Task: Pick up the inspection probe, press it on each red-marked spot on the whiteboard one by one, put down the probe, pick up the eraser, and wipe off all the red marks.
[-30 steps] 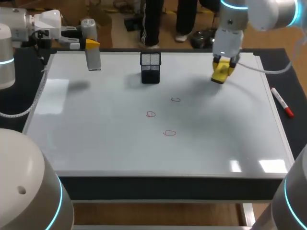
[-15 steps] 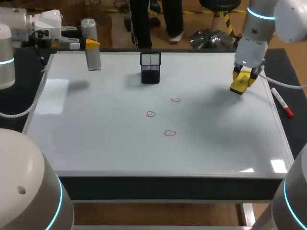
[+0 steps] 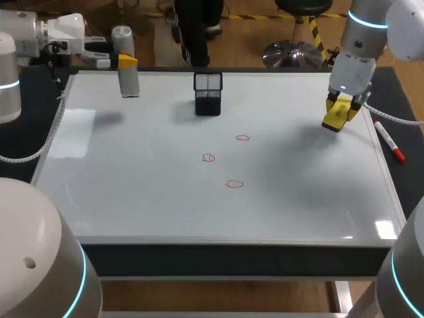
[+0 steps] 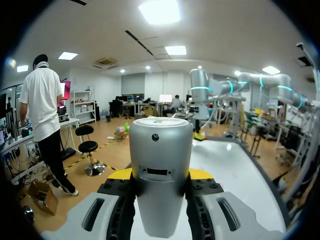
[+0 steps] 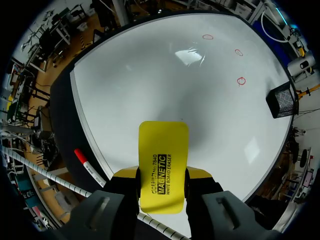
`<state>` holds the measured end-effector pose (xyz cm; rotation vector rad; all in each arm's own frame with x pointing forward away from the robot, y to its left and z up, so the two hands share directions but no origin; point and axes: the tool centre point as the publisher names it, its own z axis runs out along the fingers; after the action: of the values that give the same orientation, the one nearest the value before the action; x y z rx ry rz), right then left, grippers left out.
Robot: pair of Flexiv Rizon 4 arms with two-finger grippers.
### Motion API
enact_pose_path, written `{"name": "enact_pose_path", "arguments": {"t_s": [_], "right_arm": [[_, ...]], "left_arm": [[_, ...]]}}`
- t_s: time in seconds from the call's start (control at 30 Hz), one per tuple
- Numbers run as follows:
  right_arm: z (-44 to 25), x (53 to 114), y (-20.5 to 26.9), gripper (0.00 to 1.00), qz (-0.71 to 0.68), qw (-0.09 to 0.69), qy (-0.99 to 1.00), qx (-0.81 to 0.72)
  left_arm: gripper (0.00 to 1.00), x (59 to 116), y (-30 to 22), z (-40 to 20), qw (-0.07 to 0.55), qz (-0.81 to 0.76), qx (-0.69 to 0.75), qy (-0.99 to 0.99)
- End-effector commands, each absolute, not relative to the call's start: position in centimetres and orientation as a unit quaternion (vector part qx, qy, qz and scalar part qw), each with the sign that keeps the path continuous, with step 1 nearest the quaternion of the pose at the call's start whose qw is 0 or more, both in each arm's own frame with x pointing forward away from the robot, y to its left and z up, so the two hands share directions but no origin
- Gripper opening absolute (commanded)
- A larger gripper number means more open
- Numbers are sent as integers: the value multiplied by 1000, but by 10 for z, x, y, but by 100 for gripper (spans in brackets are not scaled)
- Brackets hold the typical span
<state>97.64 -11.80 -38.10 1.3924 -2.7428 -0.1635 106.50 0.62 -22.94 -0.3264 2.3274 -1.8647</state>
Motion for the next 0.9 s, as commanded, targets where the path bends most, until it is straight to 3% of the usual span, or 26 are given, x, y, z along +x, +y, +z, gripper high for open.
{"name": "enact_pose_path", "arguments": {"t_s": [0.03, 0.37, 0.9], "right_arm": [[-380, 977, -118, 0, -52, 31, -890, 452], [-380, 977, -118, 0, -52, 31, -890, 452], [-380, 977, -118, 0, -52, 31, -890, 452]], "left_arm": [[0, 1064, 6, -228, 71, -619, -109, 774], [0, 1064, 6, -228, 71, -619, -109, 774], [0, 958, -48, -218, 70, -632, -77, 768]]}}
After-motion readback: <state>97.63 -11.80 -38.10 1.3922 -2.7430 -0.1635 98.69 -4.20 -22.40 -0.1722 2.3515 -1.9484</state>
